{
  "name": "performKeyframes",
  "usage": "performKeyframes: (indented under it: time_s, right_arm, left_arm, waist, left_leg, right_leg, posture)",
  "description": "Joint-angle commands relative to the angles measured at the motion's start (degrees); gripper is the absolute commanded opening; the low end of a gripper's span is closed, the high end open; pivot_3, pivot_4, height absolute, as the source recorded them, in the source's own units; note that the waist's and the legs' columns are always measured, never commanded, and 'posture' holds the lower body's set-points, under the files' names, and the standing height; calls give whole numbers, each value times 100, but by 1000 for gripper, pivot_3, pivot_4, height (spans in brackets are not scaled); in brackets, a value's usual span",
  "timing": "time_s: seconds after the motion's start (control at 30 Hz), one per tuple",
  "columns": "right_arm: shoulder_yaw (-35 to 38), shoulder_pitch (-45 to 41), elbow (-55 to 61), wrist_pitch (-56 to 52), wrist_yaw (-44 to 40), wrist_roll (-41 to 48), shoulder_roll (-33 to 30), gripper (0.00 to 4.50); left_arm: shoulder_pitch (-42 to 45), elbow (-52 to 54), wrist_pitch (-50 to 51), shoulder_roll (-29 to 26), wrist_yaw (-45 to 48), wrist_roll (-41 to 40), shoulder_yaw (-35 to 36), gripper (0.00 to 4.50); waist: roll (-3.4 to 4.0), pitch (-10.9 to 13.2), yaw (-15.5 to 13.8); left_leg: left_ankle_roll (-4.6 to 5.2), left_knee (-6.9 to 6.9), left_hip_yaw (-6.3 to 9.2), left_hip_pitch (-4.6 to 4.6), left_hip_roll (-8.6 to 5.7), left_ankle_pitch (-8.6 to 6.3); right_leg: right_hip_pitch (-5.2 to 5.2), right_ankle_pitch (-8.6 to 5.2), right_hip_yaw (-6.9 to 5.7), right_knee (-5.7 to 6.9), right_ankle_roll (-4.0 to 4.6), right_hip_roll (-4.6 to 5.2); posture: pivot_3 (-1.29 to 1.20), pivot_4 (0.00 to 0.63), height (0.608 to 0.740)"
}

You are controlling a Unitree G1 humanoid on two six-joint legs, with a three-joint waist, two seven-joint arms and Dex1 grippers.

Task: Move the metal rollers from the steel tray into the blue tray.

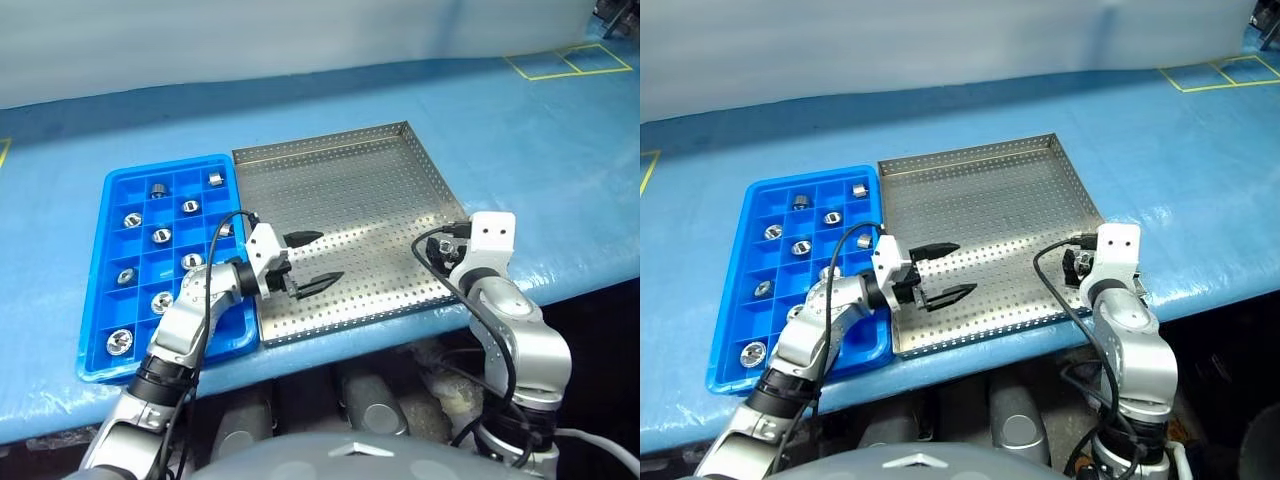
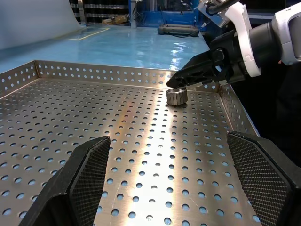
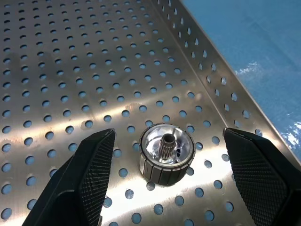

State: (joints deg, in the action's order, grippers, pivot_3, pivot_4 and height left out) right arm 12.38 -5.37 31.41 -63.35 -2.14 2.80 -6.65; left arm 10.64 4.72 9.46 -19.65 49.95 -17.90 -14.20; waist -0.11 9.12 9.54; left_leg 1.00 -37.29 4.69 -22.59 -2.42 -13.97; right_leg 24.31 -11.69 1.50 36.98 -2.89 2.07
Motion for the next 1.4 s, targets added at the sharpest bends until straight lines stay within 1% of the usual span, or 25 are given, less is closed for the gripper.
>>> performKeyframes:
  time_s: [0.03,0.17,0.2,0.27,0.43,0.6,0.73,0.83,0.97,1.13,1.27,1.4]
  right_arm:
    - [78,-119,-95,-128,-38,105,-31,3895]
    - [68,-167,-230,-187,-37,157,-23,3895]
    - [53,-176,-251,-205,-6,133,-33,3722]
    - [57,-214,-258,-197,7,145,-21,3293]
    - [-192,-325,96,-286,-23,108,-193,1704]
    - [-625,-741,605,-524,-120,221,-252,1693]
    - [-1328,-1317,686,-571,-262,360,-134,1693]
    - [-1944,-1690,435,-427,-412,432,-29,1693]
    - [-2547,-2026,70,-238,-655,534,131,1693]
    - [-3200,-2296,-150,-126,-1197,875,298,1693]
    - [-3837,-2361,-305,97,-1675,996,96,1693]
    - [-4272,-2368,-468,293,-2087,1200,121,1693]
  left_arm:
    - [-44,274,-109,29,-39,-2,52,4334]
    - [-77,275,-134,48,-58,2,63,4334]
    - [-83,273,-142,53,-61,4,65,4334]
    - [-88,260,-163,61,-66,7,71,4334]
    - [-121,262,-203,73,-139,7,115,4334]
    - [-199,391,-298,45,-442,-10,409,4334]
    - [-399,839,-163,-93,-868,-72,912,4334]
    - [-793,1411,-19,-292,-1105,-130,1279,4334]
    - [-1419,2067,88,-436,-1363,-215,1683,4334]
    - [-2473,2948,29,-330,-1804,-359,2340,4334]
    - [-3260,3260,-156,-260,-1973,-311,2777,4334]
    - [-3869,3351,-380,-108,-2076,-309,3082,4334]
  waist:
    - [1,0,-34]
    - [2,-1,-118]
    - [2,-1,-136]
    - [2,-1,-159]
    - [2,-1,-199]
    - [3,-1,-199]
    - [2,-1,-216]
    - [3,-2,-298]
    - [0,-1,-526]
    - [-4,1,-811]
    - [-7,1,-1030]
    - [-14,0,-1209]
  left_leg:
    - [0,0,0,0,0,0]
    - [2,0,-7,0,0,-1]
    - [3,-1,-8,0,0,-1]
    - [4,-2,-11,0,0,-1]
    - [6,-4,-14,0,0,-1]
    - [6,-4,-19,0,2,-1]
    - [5,-5,-20,0,5,-1]
    - [4,-4,-18,0,9,0]
    - [5,-1,-17,-5,2,-1]
    - [9,3,-14,-10,1,-4]
    - [6,6,-2,-9,-1,-4]
    - [2,5,15,-10,-2,-1]
  right_leg:
    - [0,0,0,0,1,-1]
    - [2,4,7,1,0,-1]
    - [2,7,8,1,5,-1]
    - [2,14,10,0,12,0]
    - [2,18,12,0,14,-1]
    - [8,22,17,1,16,-2]
    - [11,24,17,4,14,-4]
    - [14,29,16,5,24,-2]
    - [15,32,14,-2,28,1]
    - [20,32,10,-11,31,12]
    - [17,25,-7,-14,41,29]
    - [15,-9,-29,-16,58,26]
  posture:
    - [-185,150,740]
    - [-180,150,740]
    - [-180,150,740]
    - [-180,150,740]
    - [-171,150,740]
    - [-142,150,740]
    - [-93,150,740]
    - [-37,150,740]
    - [44,150,740]
    - [163,150,740]
    - [225,150,740]
    - [262,150,740]
